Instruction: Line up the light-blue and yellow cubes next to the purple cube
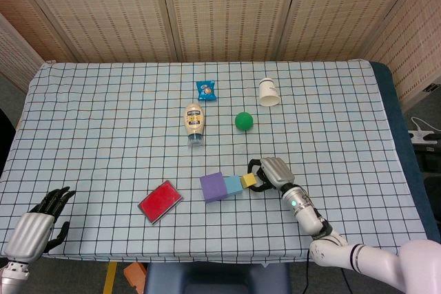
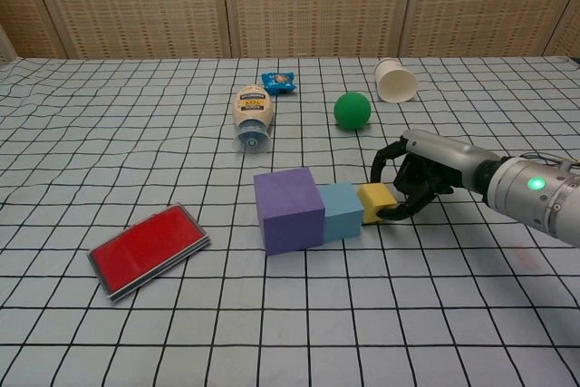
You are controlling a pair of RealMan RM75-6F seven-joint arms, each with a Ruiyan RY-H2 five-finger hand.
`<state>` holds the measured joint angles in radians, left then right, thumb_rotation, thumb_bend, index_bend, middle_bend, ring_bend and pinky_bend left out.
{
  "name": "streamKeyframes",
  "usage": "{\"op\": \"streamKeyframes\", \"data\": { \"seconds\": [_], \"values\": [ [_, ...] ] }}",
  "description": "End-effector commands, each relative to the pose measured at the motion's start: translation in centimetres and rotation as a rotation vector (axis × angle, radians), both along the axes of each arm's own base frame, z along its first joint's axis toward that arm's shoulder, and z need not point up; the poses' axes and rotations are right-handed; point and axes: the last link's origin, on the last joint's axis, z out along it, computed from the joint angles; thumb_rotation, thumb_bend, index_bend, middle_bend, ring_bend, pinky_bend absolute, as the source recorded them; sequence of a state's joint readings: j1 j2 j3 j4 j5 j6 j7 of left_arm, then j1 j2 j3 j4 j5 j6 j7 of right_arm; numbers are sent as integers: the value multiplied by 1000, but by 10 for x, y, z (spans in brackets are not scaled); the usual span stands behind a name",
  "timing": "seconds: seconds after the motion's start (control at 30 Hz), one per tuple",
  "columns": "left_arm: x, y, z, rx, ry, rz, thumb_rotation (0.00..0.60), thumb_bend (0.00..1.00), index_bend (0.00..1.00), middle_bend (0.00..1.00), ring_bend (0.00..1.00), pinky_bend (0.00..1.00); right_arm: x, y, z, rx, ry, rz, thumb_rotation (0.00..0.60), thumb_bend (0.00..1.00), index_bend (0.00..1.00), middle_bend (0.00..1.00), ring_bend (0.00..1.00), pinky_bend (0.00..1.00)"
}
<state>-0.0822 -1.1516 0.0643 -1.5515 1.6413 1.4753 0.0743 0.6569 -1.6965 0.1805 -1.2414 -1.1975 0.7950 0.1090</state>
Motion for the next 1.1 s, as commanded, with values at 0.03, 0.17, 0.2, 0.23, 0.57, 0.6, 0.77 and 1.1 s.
{"op": "streamKeyframes", "data": {
  "seconds": [0.03, 0.17, 0.2, 0.23, 0.57, 0.6, 0.77, 1.1],
  "values": [
    [0, 0, 0, 0, 0, -1, 600, 517, 122, 73, 86, 401, 0, 0, -1, 4, -1, -2, 600, 130, 617, 932, 835, 918],
    [0, 0, 0, -1, -2, -1, 600, 517, 122, 73, 86, 401, -1, 0, -4, 9, -5, -4, 600, 130, 607, 932, 835, 918],
    [0, 0, 0, -1, -1, -2, 600, 517, 122, 73, 86, 401, -1, 0, -5, 12, -6, -5, 600, 130, 605, 932, 835, 918],
    [0, 0, 0, -1, 0, -2, 600, 518, 122, 73, 86, 401, -1, 0, -5, 14, -7, -5, 600, 130, 601, 933, 835, 918],
    [0, 0, 0, -4, -1, -2, 600, 517, 122, 73, 86, 401, -3, 1, -6, 35, -10, -5, 600, 130, 416, 933, 835, 918],
    [0, 0, 0, -6, 0, -4, 600, 517, 122, 73, 87, 401, -3, 1, -6, 36, -12, -4, 600, 130, 397, 932, 835, 918],
    [1, 0, -1, -7, 0, -5, 600, 517, 122, 73, 86, 401, -4, 2, -2, 40, -16, -1, 600, 130, 350, 932, 835, 918],
    [1, -1, 1, -2, -5, -5, 600, 517, 123, 72, 86, 401, 3, 4, 28, 23, -22, 9, 600, 129, 310, 932, 835, 918]
  ]
}}
